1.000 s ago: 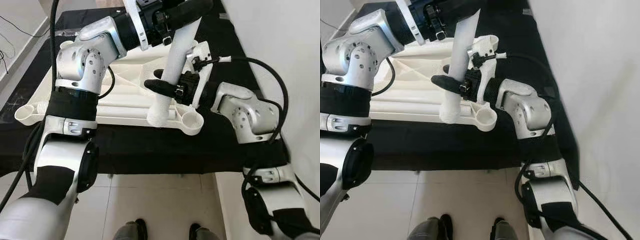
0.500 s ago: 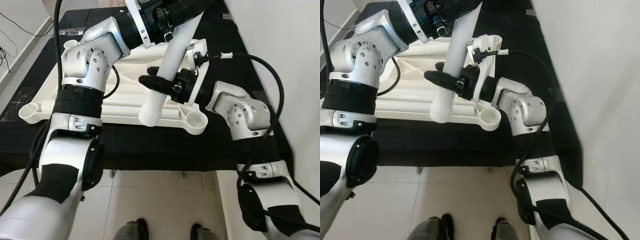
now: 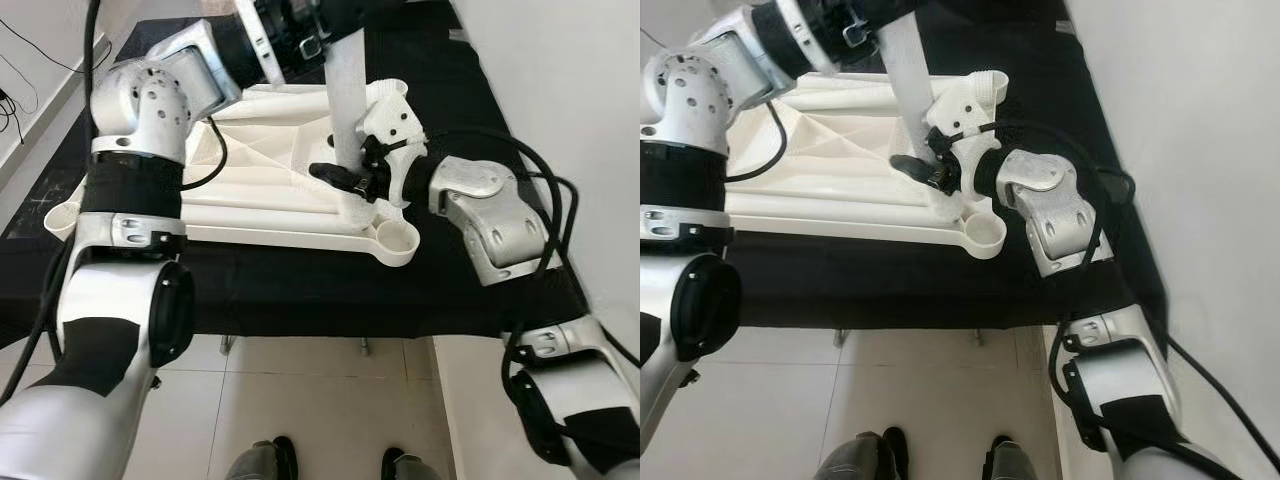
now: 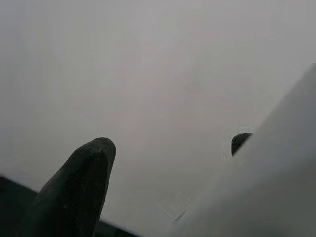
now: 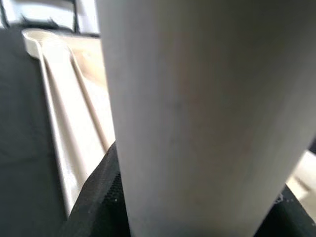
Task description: Building children table
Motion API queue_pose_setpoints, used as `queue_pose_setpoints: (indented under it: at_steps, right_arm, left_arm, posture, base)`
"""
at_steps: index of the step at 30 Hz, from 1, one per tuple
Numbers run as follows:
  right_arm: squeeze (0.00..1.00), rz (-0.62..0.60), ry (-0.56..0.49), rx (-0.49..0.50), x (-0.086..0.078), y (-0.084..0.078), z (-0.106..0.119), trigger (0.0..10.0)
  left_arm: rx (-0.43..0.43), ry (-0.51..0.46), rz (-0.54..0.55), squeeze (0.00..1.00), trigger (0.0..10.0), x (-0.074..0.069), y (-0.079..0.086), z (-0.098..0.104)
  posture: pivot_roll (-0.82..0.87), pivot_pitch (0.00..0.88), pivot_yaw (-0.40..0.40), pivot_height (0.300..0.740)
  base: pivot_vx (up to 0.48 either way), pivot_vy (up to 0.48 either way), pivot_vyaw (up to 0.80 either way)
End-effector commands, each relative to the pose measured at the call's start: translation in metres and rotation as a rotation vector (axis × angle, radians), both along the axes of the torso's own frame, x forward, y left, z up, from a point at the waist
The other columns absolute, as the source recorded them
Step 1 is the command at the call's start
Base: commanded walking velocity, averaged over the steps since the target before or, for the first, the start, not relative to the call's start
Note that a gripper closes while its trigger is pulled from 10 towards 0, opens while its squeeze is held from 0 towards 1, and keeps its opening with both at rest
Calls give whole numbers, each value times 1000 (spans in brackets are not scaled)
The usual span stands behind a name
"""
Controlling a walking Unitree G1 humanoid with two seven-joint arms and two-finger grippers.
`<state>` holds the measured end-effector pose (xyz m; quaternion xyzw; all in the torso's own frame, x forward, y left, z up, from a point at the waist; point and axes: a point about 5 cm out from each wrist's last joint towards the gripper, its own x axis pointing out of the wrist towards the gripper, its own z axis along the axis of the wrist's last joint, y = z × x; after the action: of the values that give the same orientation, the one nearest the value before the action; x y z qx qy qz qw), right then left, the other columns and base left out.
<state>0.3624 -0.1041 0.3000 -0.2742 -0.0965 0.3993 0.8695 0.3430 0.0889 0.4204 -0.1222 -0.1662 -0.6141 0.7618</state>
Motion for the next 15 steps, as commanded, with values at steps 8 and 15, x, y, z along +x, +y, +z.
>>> queue_pose_setpoints:
  at_steps: [8, 15]
  right_arm:
    - [0, 62, -83, -135, -7, 17, 8, 0]
    - [0, 77, 8, 16, -5, 20, 18, 0]
  left_arm:
    - [210, -178, 74, 0, 3961, -13, 4, -6]
    - [262, -441, 154, 0, 0, -25, 5, -3]
  posture:
    - [-51, 81, 65, 740]
    - [-50, 54, 54, 740]
  base:
    - [0, 0, 0]
    - [0, 0, 0]
